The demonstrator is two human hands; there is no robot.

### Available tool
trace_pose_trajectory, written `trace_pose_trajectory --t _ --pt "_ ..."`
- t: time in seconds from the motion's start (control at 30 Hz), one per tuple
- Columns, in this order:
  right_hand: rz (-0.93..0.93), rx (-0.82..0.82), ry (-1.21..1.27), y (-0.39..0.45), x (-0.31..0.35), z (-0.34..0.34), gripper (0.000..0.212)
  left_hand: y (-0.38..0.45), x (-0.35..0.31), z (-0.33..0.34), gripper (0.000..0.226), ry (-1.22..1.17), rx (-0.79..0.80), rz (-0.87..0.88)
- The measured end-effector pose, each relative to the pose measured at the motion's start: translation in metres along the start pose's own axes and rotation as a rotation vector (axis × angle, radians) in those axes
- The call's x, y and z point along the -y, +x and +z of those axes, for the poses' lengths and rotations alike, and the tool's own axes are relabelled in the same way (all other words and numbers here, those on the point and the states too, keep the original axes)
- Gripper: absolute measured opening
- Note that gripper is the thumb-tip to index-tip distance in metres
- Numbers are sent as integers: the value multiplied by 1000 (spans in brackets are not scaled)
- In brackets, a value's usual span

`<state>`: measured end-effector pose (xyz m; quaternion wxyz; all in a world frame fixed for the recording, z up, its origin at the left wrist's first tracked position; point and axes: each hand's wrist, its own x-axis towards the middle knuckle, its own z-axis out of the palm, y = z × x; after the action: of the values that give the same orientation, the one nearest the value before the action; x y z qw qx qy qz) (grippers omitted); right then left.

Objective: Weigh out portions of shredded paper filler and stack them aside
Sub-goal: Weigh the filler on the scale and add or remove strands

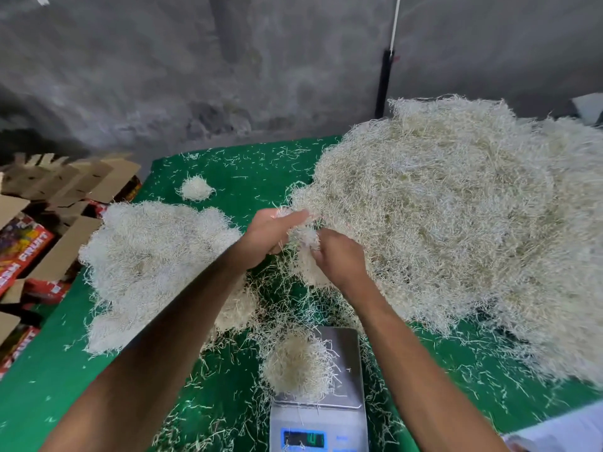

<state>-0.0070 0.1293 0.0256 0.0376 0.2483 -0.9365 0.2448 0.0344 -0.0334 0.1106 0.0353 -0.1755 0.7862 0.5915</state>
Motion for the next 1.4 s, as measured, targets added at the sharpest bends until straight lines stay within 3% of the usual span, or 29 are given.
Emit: trace_pose_trajectory --t 0.13,0.27,0.37,0.43,0.47,0.53,0.6,0.67,0.73,0.77,0.83,0.87,0.9,1.0,1.07,1.17,1.23,1.3,1.4 --pt "219 32 -162 -8 -51 19 6 -2 -11 -32 43 -280 -141 -55" --pt "466 -19 -47 -12 -85 22 29 -3 -4 -48 33 -445 -331 -130" --pt "508 -30 -71 -12 -90 22 33 -3 6 -53 37 -592 -485 -137" --pt "473 12 -90 -15 -88 23 36 -5 7 -57 27 -713 -514 -137" --pt "437 48 -85 -17 -86 25 41 -6 6 -56 20 -723 -487 -132" --pt "367 110 -70 -18 -77 25 59 -10 7 -51 3 -425 -374 -52" --pt "341 108 -82 -15 -64 19 67 -11 7 -41 17 -238 -323 39" --pt "304 36 -123 -13 -44 8 64 -14 10 -36 14 -63 -310 78" --pt "221 -72 -77 -14 -18 -7 64 -16 9 -30 11 -141 -215 50" --pt "176 -142 -26 -15 -3 -16 66 -13 13 -27 30 -360 -125 -89" --pt "84 -278 81 -19 24 -35 70 -26 15 -25 61 -377 -153 -60" --pt "24 -293 139 -20 36 -44 70 -35 17 -24 65 -367 -121 -34" --pt "-47 -247 242 -22 46 -50 72 -46 11 -21 65 -296 -46 -22" --pt "-155 123 736 -37 67 -65 81 -58 4 -18 50 -172 67 -23" --pt "-192 194 722 -48 71 -69 76 -70 8 -15 38 -28 153 71" --pt "-219 101 558 -62 71 -64 49 -84 18 -14 29 -148 262 95" --pt "-207 31 473 -70 69 -60 27 -92 24 -16 39 -344 294 36" --pt "-121 -57 384 -79 64 -57 12 -100 34 -19 61 -363 243 -18" --pt "59 -140 493 -96 54 -53 30 -109 61 -23 61 -253 117 -34"
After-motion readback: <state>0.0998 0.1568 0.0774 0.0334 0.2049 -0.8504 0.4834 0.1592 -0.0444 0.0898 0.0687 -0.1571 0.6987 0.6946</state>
